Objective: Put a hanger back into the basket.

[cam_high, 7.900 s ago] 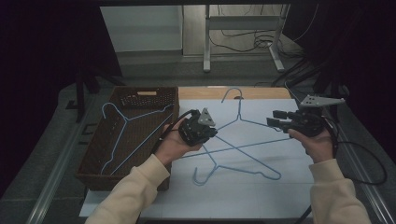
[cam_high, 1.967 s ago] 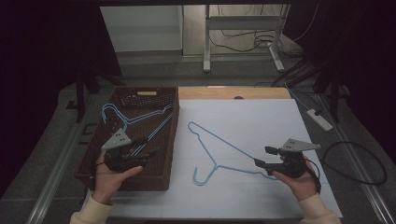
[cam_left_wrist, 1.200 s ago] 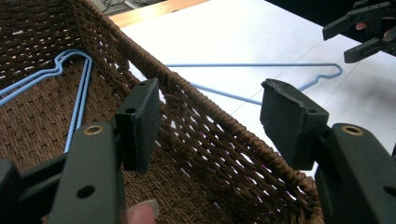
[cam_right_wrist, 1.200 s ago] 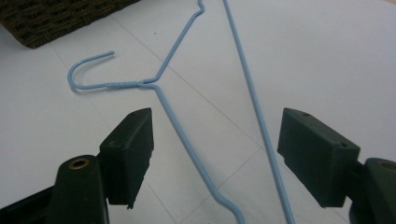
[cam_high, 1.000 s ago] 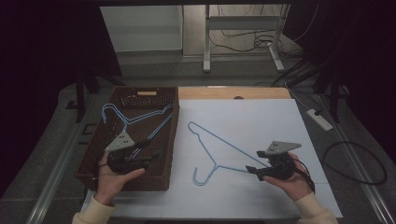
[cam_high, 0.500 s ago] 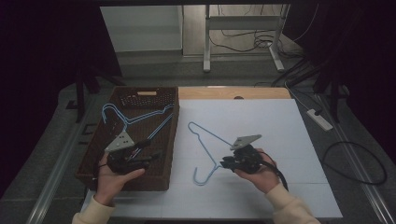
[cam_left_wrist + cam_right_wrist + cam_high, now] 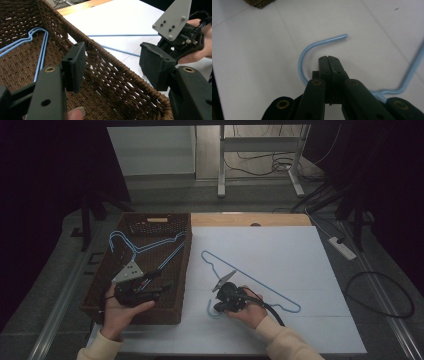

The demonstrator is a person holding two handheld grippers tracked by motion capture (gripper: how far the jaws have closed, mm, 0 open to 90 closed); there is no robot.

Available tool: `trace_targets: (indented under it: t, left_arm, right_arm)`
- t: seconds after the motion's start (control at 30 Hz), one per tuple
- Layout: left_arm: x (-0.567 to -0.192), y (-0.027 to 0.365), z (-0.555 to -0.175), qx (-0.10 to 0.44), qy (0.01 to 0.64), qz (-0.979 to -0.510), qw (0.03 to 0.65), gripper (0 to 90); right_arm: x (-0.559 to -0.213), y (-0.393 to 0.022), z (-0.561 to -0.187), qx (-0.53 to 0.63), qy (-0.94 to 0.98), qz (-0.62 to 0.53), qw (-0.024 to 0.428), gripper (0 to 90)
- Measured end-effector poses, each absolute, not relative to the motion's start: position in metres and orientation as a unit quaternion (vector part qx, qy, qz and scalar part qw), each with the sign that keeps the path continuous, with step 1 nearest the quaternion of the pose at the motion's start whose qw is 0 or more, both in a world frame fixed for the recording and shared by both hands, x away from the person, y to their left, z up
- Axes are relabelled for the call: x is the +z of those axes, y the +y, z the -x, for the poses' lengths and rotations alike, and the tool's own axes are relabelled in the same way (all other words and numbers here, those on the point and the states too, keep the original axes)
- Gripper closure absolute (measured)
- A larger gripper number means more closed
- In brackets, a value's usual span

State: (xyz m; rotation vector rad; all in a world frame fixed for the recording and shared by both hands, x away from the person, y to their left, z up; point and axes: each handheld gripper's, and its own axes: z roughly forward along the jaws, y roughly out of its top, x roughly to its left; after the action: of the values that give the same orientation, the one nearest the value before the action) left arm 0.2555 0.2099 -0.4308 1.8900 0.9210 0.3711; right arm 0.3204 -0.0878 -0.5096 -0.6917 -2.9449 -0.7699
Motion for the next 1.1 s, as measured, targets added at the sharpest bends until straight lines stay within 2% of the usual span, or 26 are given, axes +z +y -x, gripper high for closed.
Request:
trace_targets:
  t: [0.3,1.1]
  left_arm:
    - [-0.430,0.209,-0.255,0.152,0.377,-0.776,0.482,39.4]
    - [-0.432,0.204,-0.256,0.149,0.374,-0.780,0.479,39.4]
  right_arm:
    - [-0.507,-0.103,-0.310,-0.216,-0.952,0.216,0.006,90.0]
    - [-0.497,-0.215,-0.306,-0.172,-0.934,0.311,-0.039,90.0]
